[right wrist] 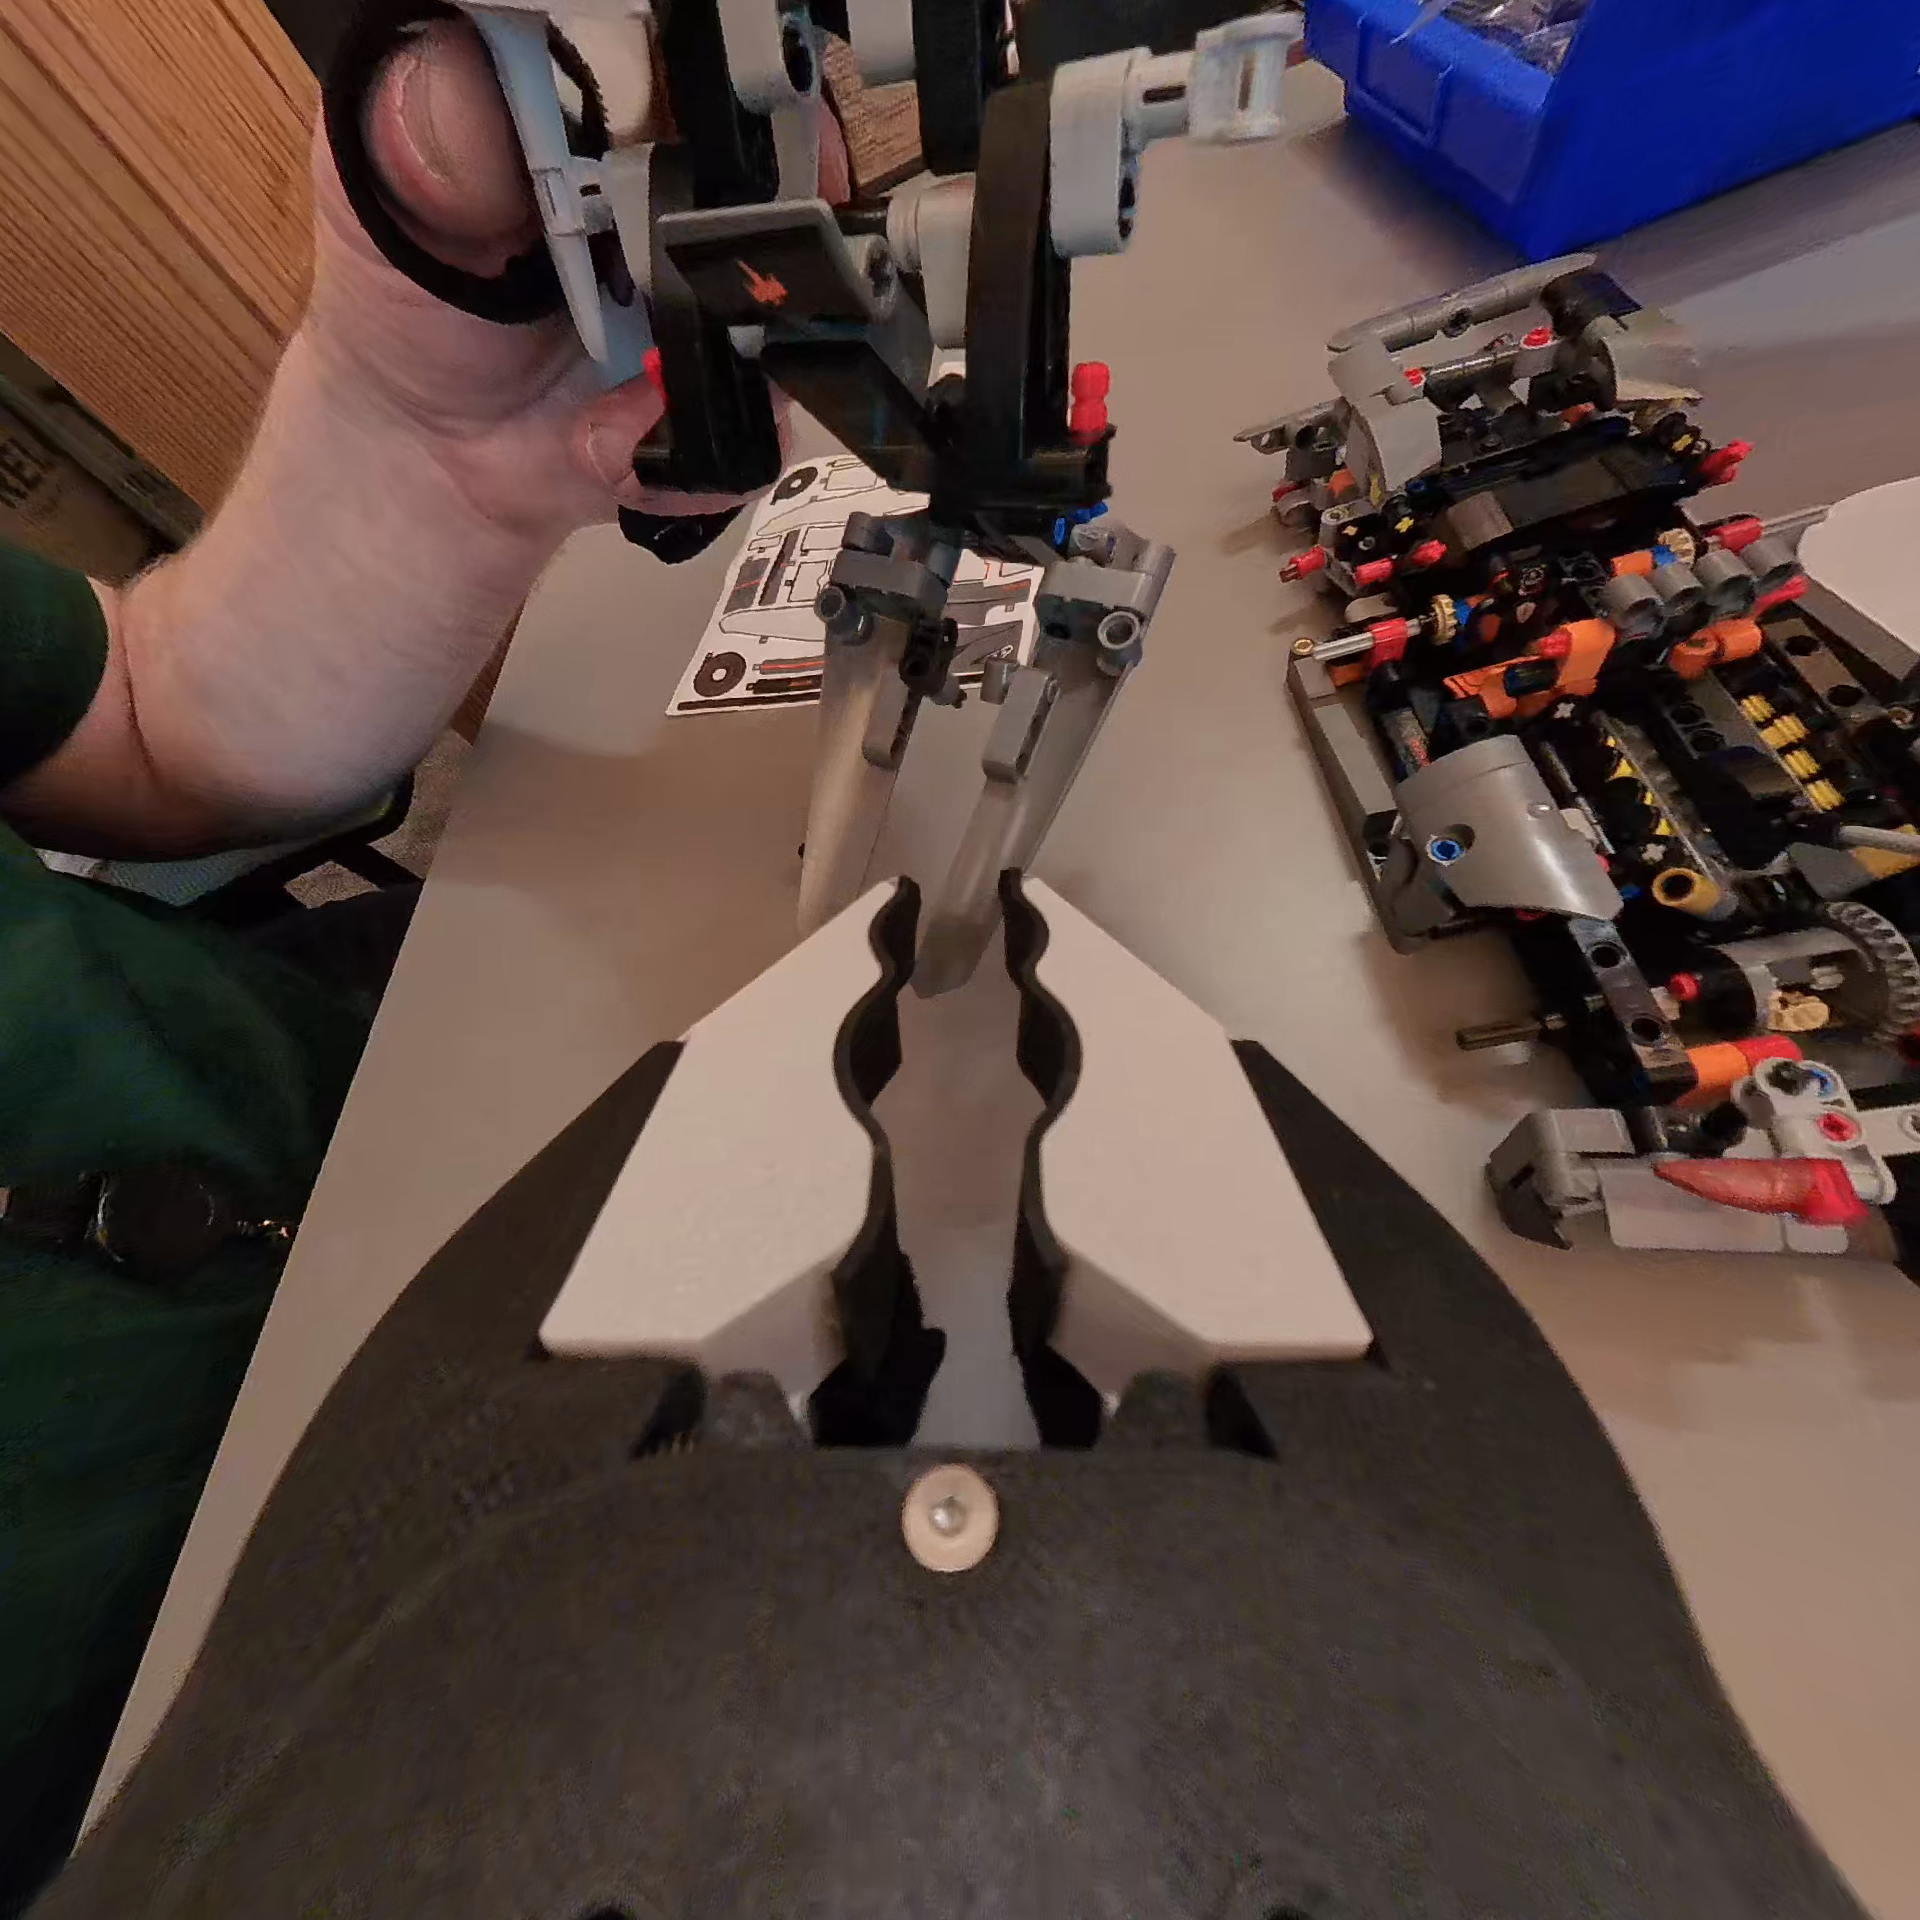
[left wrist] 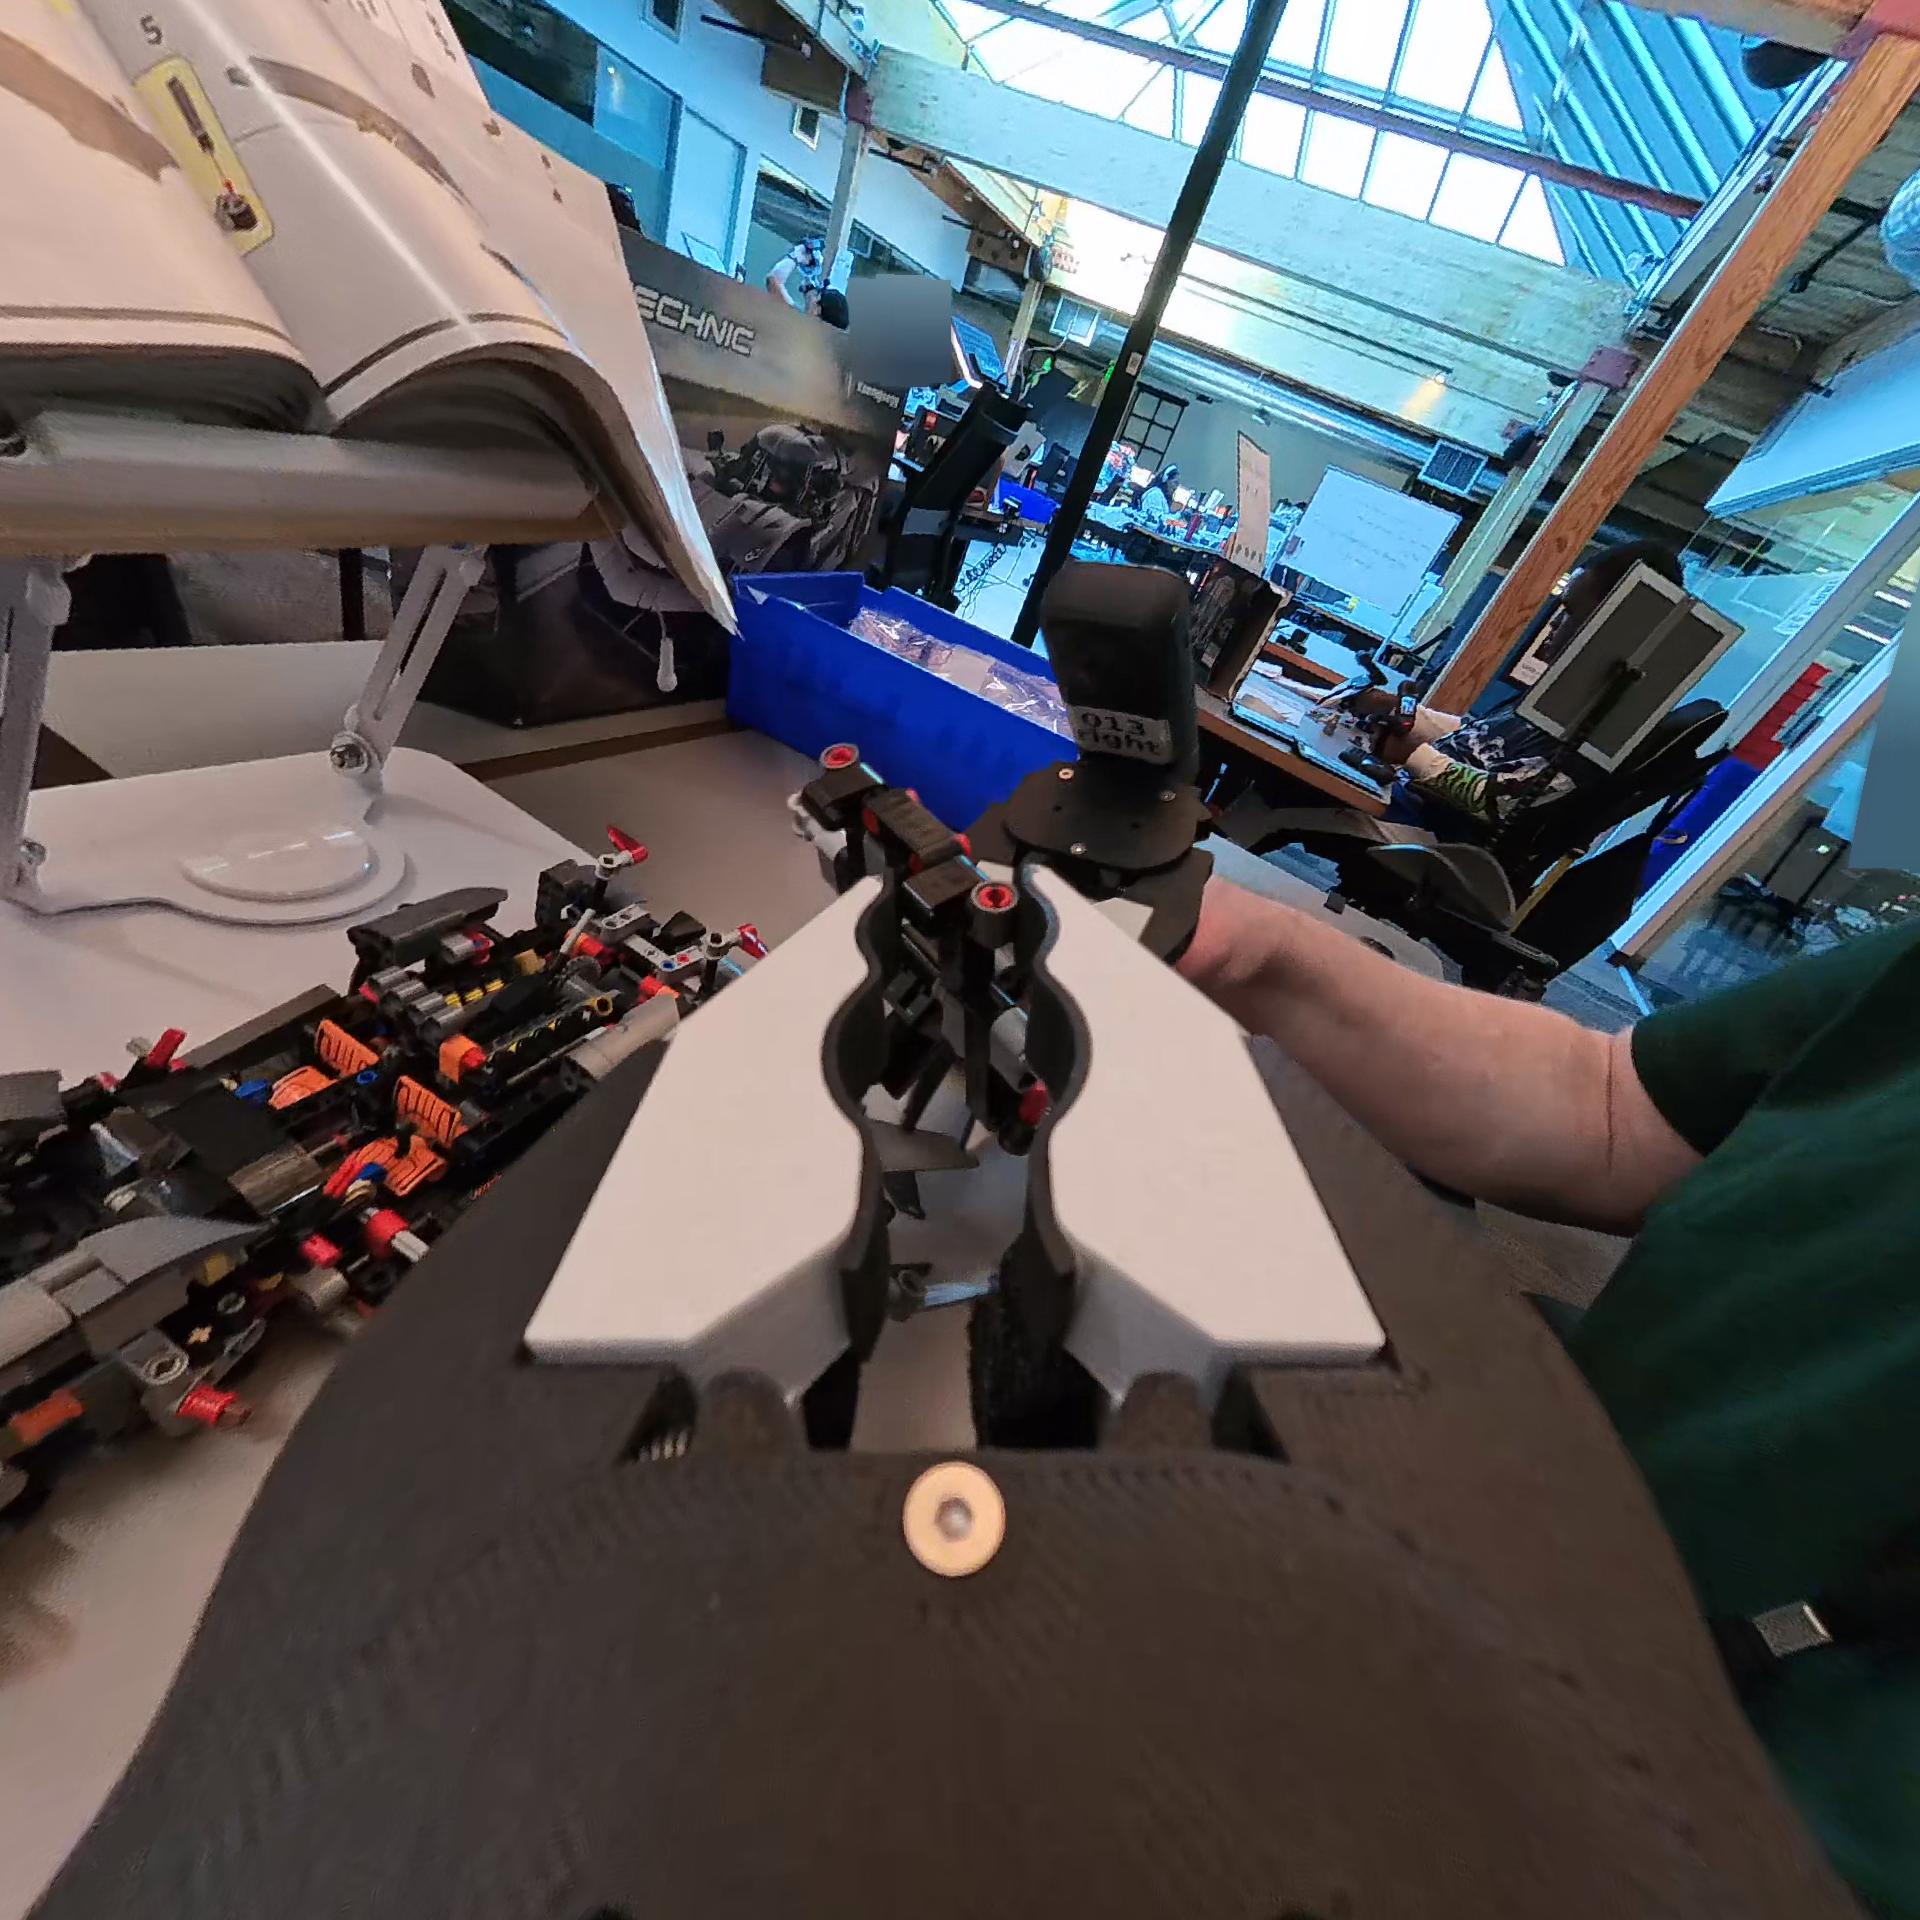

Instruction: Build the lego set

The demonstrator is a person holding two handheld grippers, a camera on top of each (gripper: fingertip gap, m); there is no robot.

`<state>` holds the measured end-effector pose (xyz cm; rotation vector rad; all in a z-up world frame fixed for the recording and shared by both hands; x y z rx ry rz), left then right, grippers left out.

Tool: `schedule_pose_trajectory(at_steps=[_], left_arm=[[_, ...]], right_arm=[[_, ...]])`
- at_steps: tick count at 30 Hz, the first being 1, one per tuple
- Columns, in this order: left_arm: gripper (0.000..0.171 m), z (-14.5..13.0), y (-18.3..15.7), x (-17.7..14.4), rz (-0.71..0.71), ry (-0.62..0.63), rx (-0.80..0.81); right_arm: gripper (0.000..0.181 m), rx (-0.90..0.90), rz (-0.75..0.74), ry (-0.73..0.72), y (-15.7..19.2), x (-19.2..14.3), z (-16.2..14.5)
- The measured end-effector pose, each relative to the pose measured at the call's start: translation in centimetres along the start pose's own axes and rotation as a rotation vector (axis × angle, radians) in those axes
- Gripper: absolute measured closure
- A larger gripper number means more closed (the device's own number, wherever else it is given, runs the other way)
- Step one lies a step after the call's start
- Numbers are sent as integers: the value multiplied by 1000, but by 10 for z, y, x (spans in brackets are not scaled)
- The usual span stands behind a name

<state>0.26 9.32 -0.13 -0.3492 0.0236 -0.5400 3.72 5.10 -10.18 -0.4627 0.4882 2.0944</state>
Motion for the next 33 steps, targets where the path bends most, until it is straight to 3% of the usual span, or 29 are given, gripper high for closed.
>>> schedule_pose_trajectory(at_steps=[3, 8, 18, 33], left_arm=[[153, 4, -1, 2, -2, -12, 1], [153, 12, 2, 1, -2, -53, -15], [153, 27, 3, 7, -22, -86, -5], [153, 34, -2, 17, -50, -86, 0]], right_arm=[[169, 8, -6, -17, -4, -3, 2], [147, 73, -6, -58, -11, -8, 8], [137, 149, 1, -133, -25, -26, 16], [140, 268, 188, -173, -9, -30, 22]])
Point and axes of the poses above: each gripper's, where its closed fingertips meet, x out along the fingers, z out of its top, y = z × x across the jaws, the point moved 1 cm from there along -x, back along the fingers, and after that the axes turned 14 degrees about -z, right-handed, at the moved point
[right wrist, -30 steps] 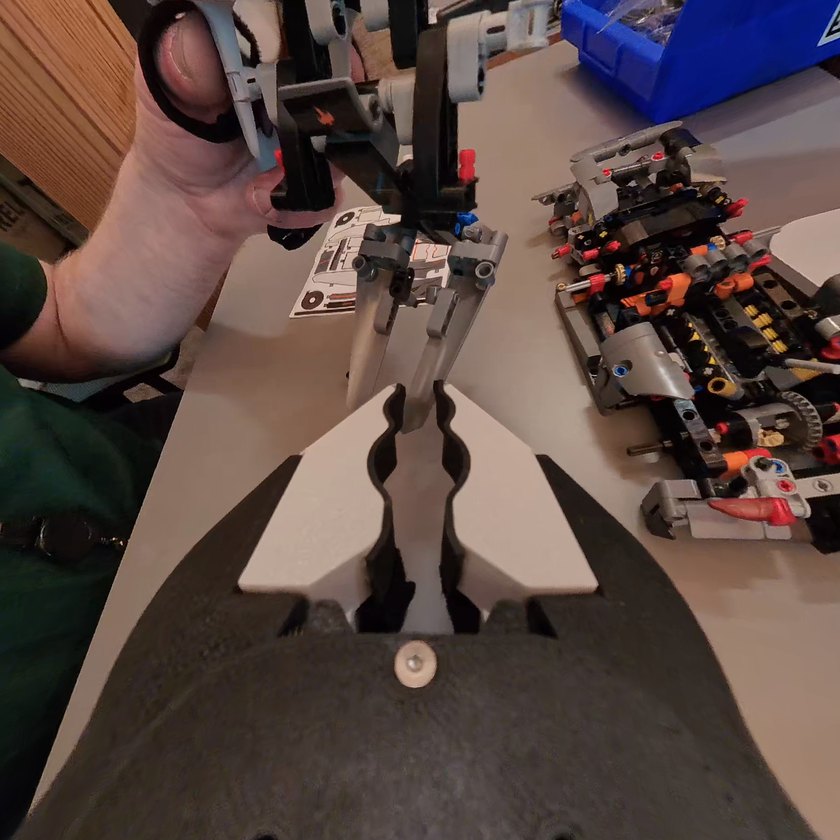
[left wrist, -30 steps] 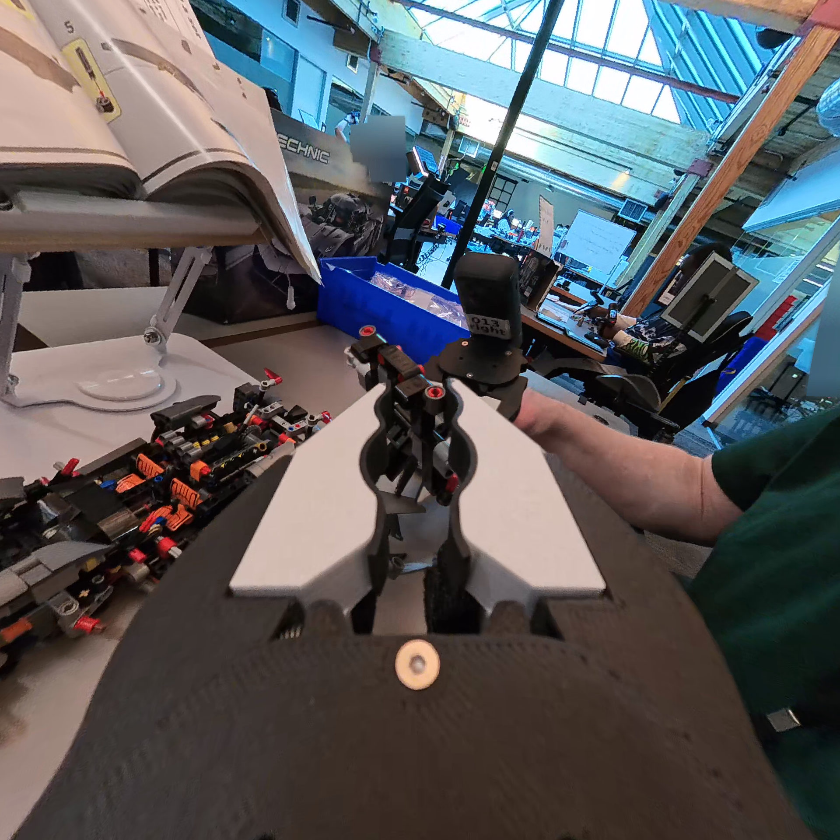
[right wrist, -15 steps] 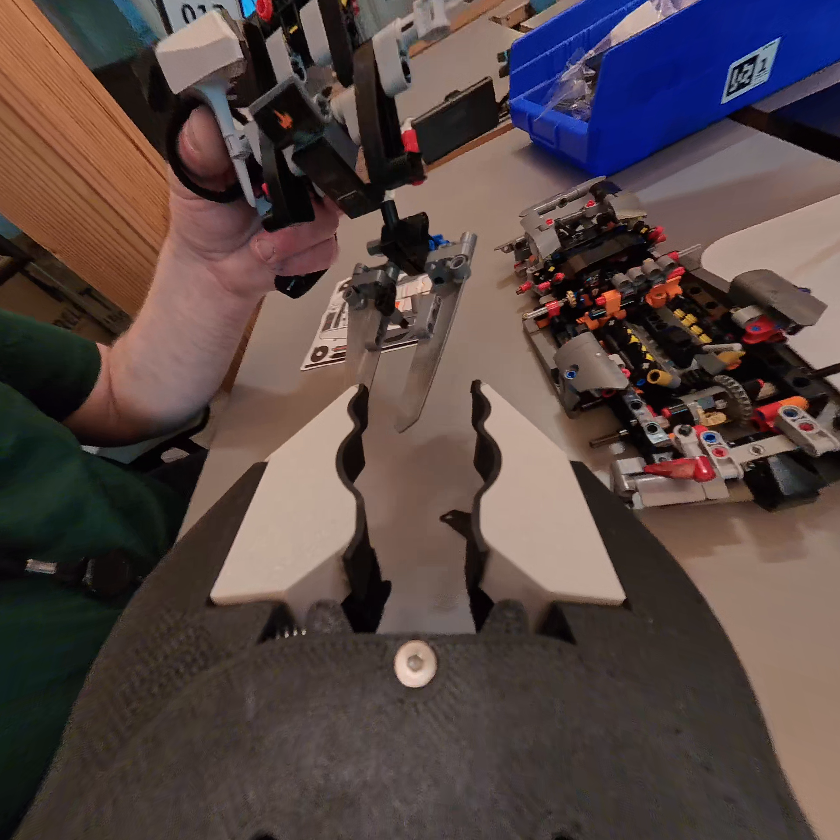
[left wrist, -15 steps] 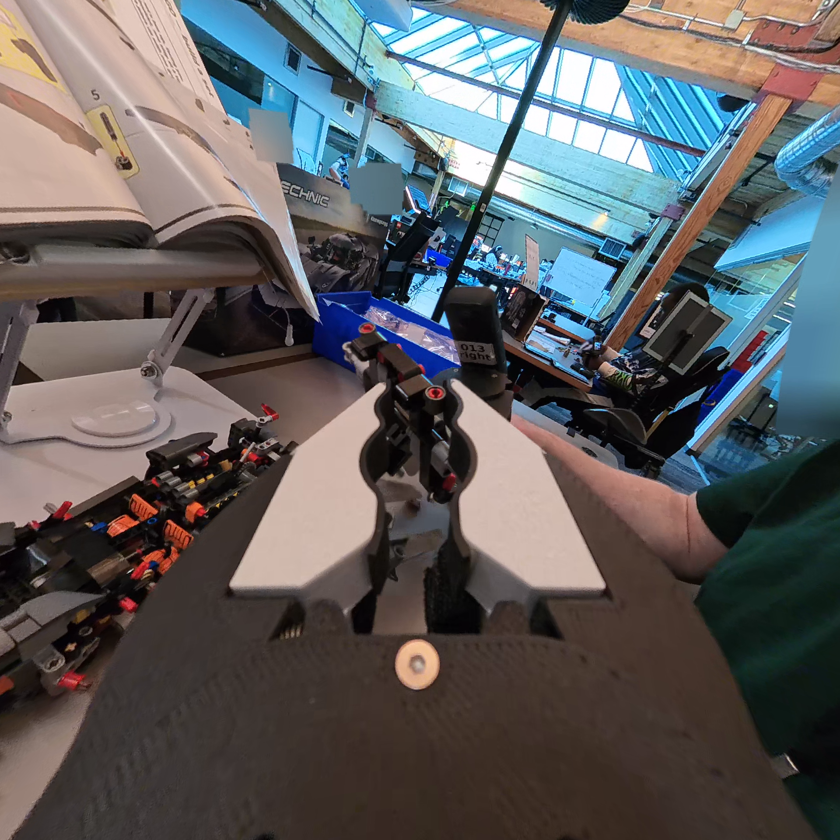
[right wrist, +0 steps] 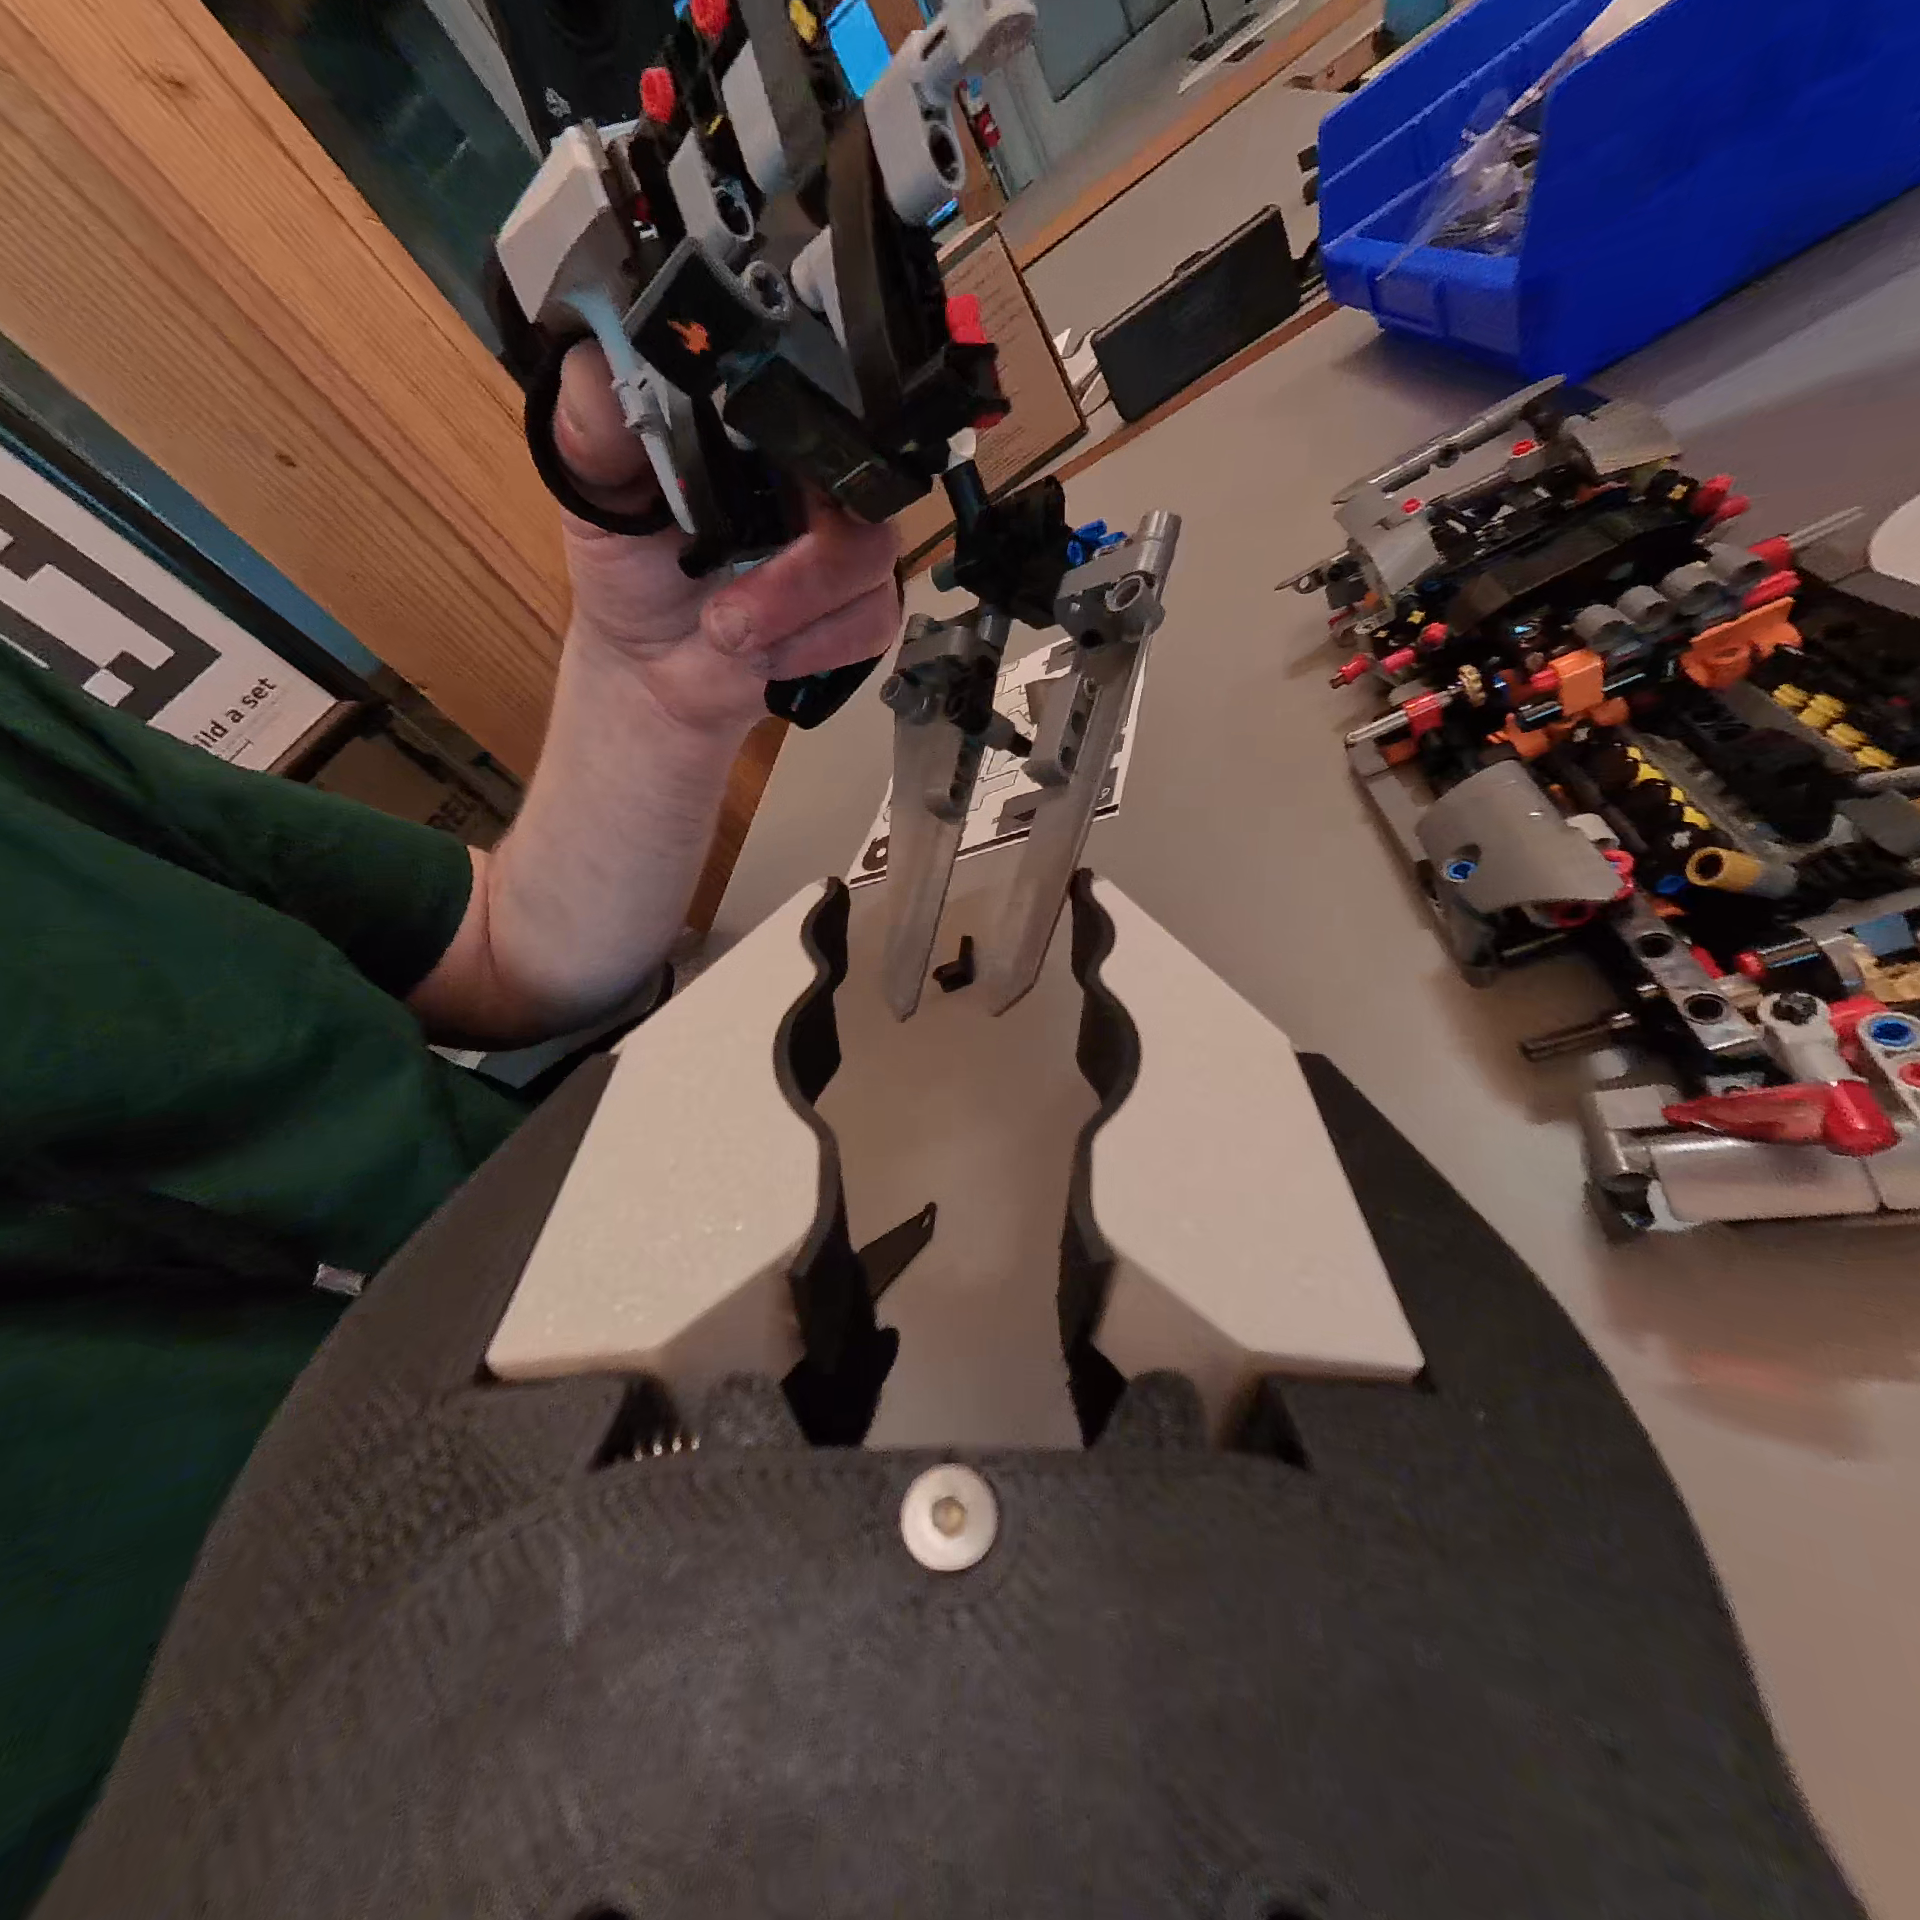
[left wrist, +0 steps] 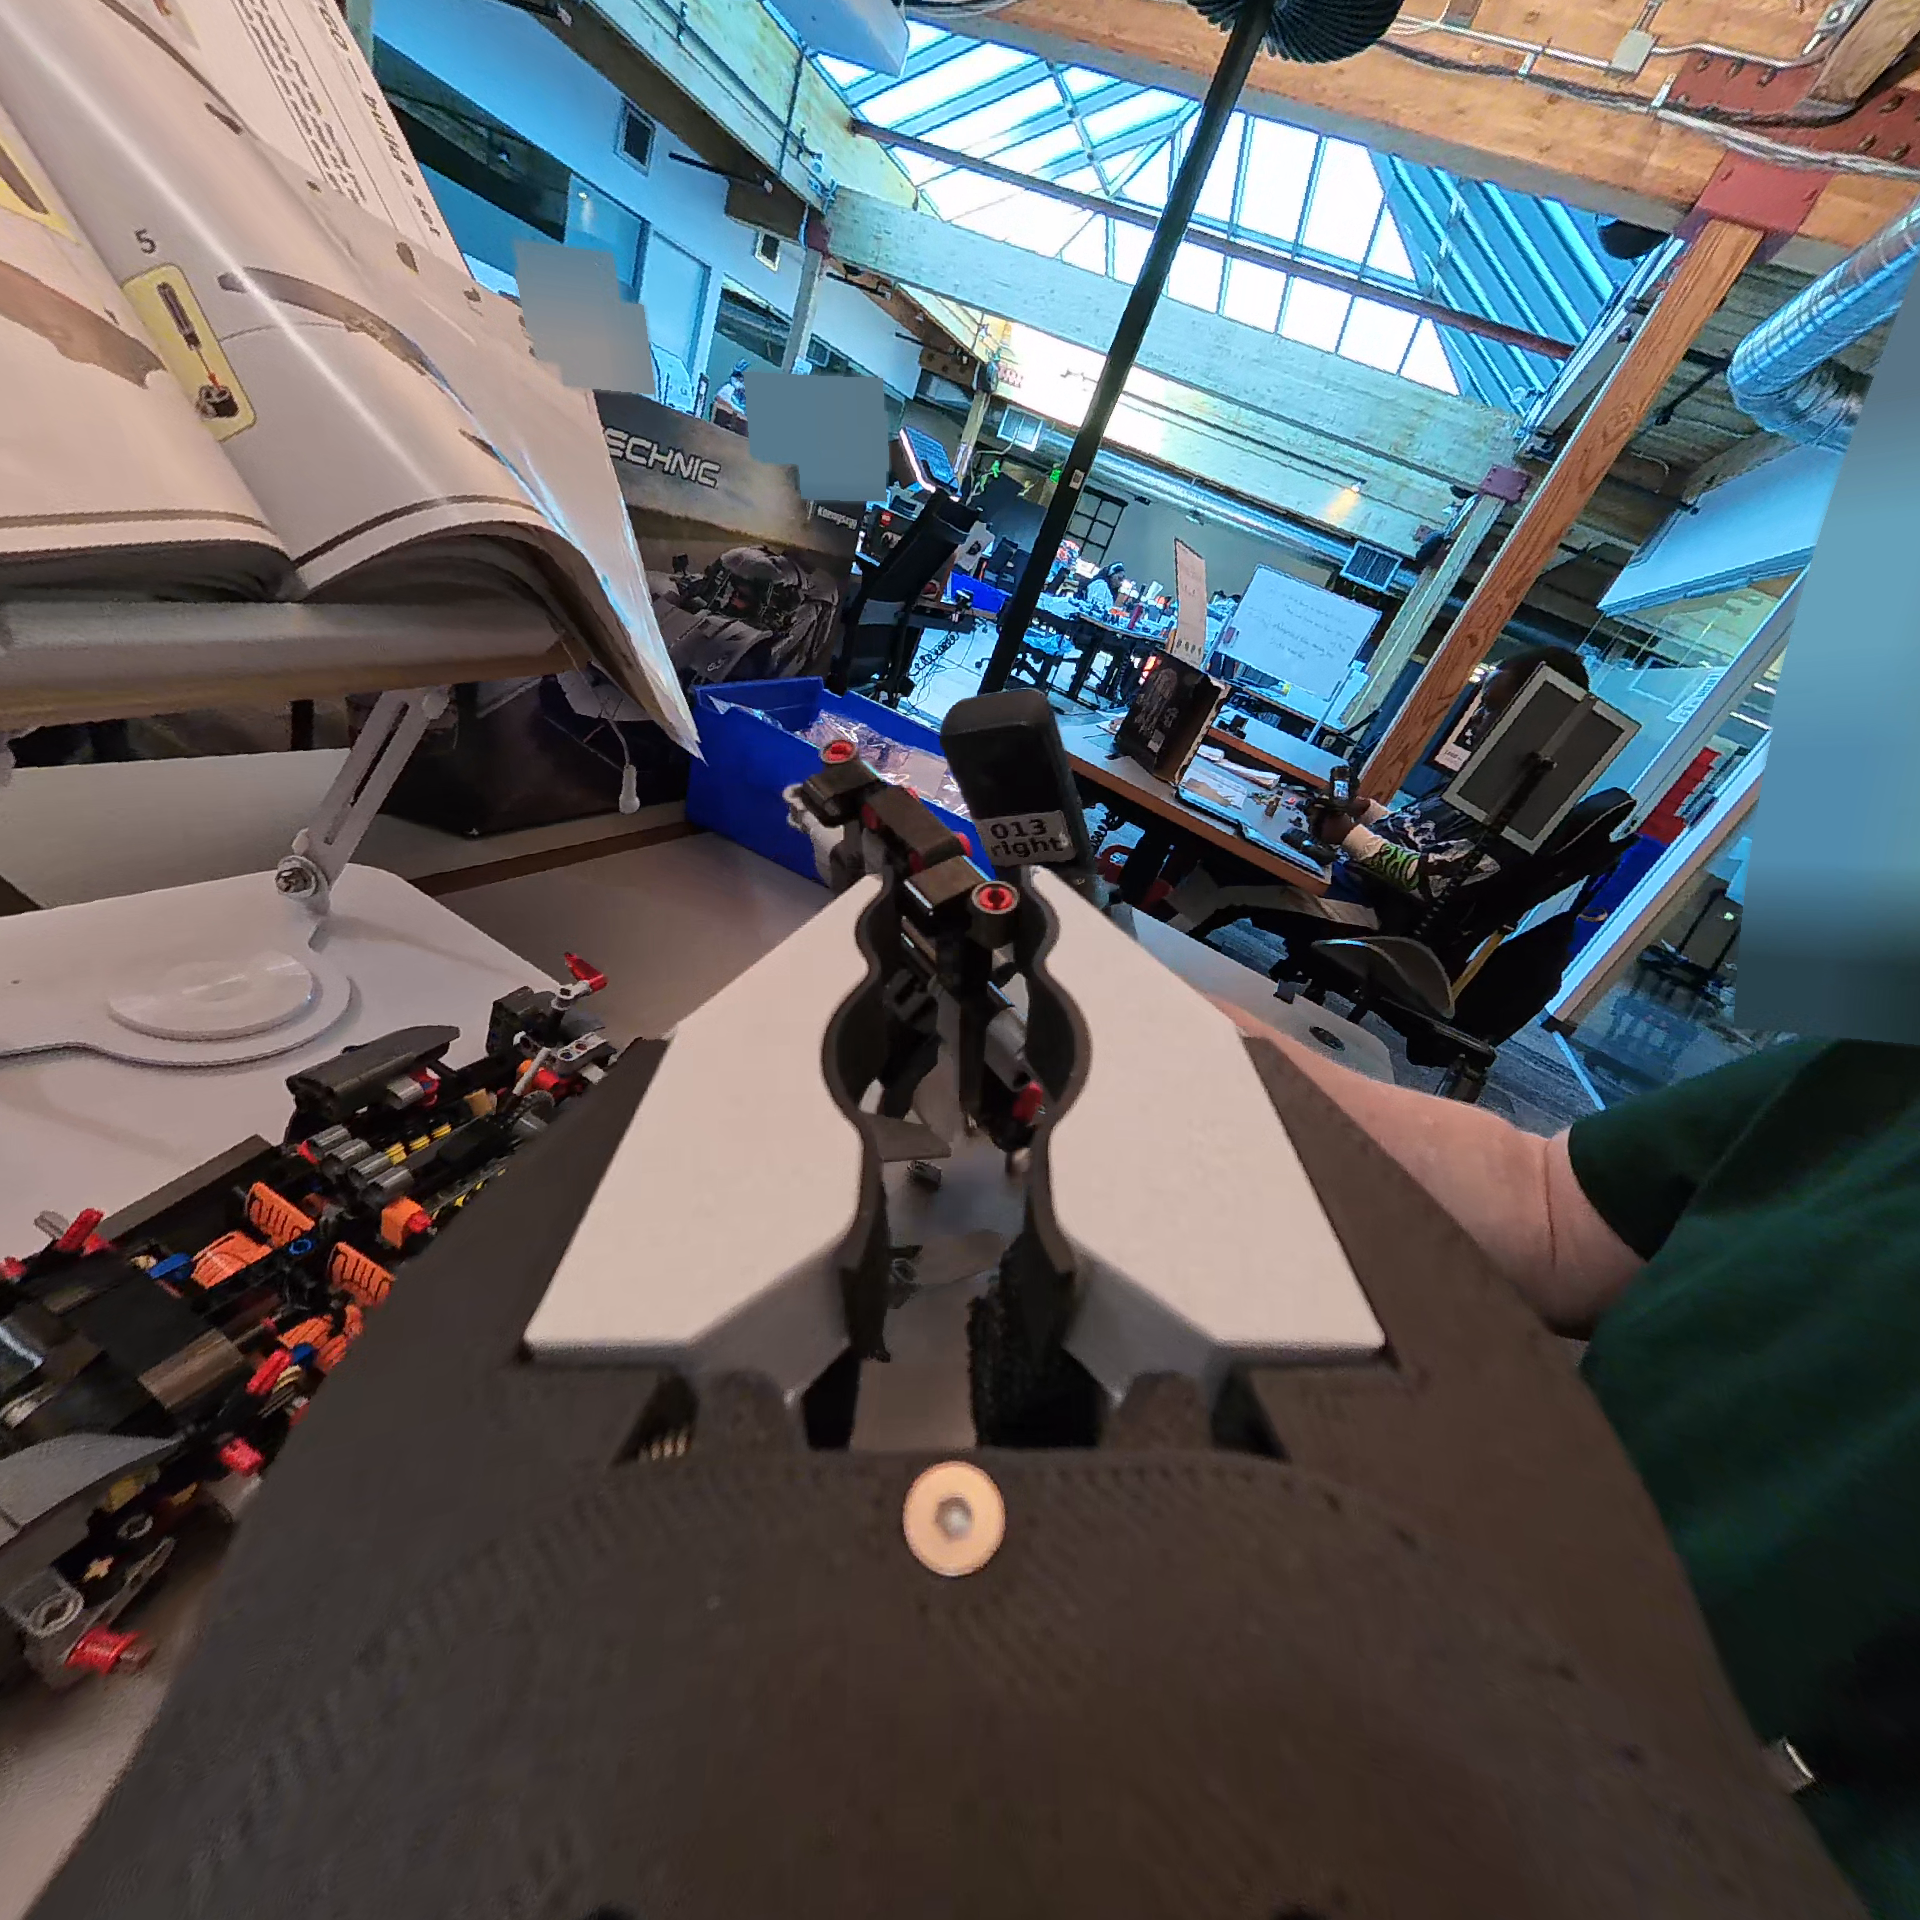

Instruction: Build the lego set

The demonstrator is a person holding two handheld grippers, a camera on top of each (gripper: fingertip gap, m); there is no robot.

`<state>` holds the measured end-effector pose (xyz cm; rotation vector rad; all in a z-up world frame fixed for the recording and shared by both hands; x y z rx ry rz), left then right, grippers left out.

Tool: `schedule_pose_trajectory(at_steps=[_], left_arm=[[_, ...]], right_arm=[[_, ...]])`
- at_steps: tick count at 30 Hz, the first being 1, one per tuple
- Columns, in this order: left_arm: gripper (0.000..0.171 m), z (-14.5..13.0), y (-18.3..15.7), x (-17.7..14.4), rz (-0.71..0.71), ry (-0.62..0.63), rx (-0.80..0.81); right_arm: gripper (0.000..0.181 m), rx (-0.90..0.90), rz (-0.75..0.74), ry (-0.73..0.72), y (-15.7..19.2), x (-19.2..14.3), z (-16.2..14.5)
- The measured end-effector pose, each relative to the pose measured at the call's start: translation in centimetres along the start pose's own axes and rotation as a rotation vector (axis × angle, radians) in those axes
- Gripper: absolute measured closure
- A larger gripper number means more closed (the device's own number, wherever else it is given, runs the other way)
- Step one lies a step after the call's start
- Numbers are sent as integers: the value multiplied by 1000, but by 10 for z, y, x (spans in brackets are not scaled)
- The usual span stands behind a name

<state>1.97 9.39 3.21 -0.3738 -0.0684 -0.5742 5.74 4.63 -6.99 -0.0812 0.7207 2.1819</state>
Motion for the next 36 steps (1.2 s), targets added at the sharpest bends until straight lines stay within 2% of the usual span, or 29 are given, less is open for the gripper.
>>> schedule_pose_trajectory(at_steps=[8, 11, 13, 16, 29, 36], left_arm=[[153, -6, -7, 16, -60, 37, -21], [153, -9, -9, 24, -88, 40, -35], [153, -11, -8, 27, -104, 33, -53], [153, -11, -5, 28, -118, 8, -76], [153, 12, 19, 15, -135, -120, -130], [153, 15, 25, 16, -136, -148, -137]], right_arm=[[140, 91, 60, -4, -5, -3, -3], [151, 132, 123, -1, -2, -5, -4], [167, 113, 119, 21, -1, -4, -10], [171, 120, 121, 28, -2, -4, -11], [175, 167, 139, -39, -5, -16, 1], [178, 216, 123, -84, -12, -19, 7]])
Point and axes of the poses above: each gripper's, where its closed fingertips meet, x out along the fingers, z out of its top, y = z × x across the jaws, the point moved 1 cm from there along -x, back along the fingers, and after that the axes turned 14 degrees about -z, right-handed, at the moved point
